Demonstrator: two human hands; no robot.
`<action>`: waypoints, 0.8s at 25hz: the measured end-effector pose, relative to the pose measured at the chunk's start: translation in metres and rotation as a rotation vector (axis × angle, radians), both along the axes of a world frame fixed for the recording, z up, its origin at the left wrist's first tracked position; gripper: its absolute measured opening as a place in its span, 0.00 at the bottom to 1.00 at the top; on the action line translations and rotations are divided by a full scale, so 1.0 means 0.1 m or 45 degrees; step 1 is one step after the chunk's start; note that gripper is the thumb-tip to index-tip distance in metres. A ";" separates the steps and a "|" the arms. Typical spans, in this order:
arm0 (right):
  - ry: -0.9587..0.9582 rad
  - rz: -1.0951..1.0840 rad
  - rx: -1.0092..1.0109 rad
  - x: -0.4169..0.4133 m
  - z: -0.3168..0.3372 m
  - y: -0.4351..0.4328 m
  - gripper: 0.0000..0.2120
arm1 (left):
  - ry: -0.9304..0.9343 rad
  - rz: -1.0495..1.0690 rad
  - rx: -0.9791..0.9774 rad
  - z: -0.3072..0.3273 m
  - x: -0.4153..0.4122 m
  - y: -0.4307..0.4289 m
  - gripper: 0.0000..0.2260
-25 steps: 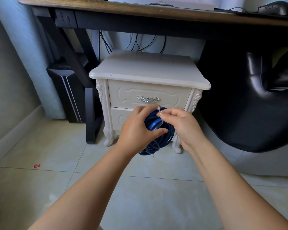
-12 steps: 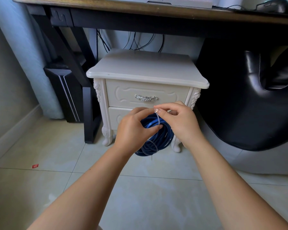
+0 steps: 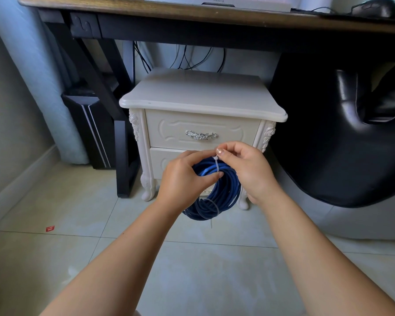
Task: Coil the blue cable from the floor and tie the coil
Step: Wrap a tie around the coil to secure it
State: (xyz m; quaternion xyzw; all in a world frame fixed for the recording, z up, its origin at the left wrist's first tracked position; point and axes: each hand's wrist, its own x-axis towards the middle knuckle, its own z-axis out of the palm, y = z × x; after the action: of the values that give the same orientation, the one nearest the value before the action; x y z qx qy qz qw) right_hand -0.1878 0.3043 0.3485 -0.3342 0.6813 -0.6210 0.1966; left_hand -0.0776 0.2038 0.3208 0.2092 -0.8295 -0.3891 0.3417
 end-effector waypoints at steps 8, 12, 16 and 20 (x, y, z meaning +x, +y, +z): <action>-0.066 0.102 -0.084 0.05 -0.04 -0.03 0.06 | -0.044 0.015 0.134 0.04 0.05 -0.04 0.17; -0.075 0.122 -0.093 0.04 -0.04 -0.04 0.06 | -0.026 0.015 0.230 0.07 0.05 -0.03 0.15; 0.022 -0.020 -0.056 -0.05 -0.10 -0.06 0.04 | -0.052 0.025 0.317 0.03 0.04 -0.05 0.17; -0.048 0.044 0.260 -0.22 -0.21 0.03 0.26 | 0.101 0.068 0.581 0.09 0.03 -0.14 0.16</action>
State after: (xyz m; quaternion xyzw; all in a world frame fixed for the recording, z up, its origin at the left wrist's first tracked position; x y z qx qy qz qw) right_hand -0.2099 0.3075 0.3279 -0.3122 0.7315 -0.5509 0.2530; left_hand -0.0745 0.1900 0.3296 0.2874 -0.7001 -0.5653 0.3280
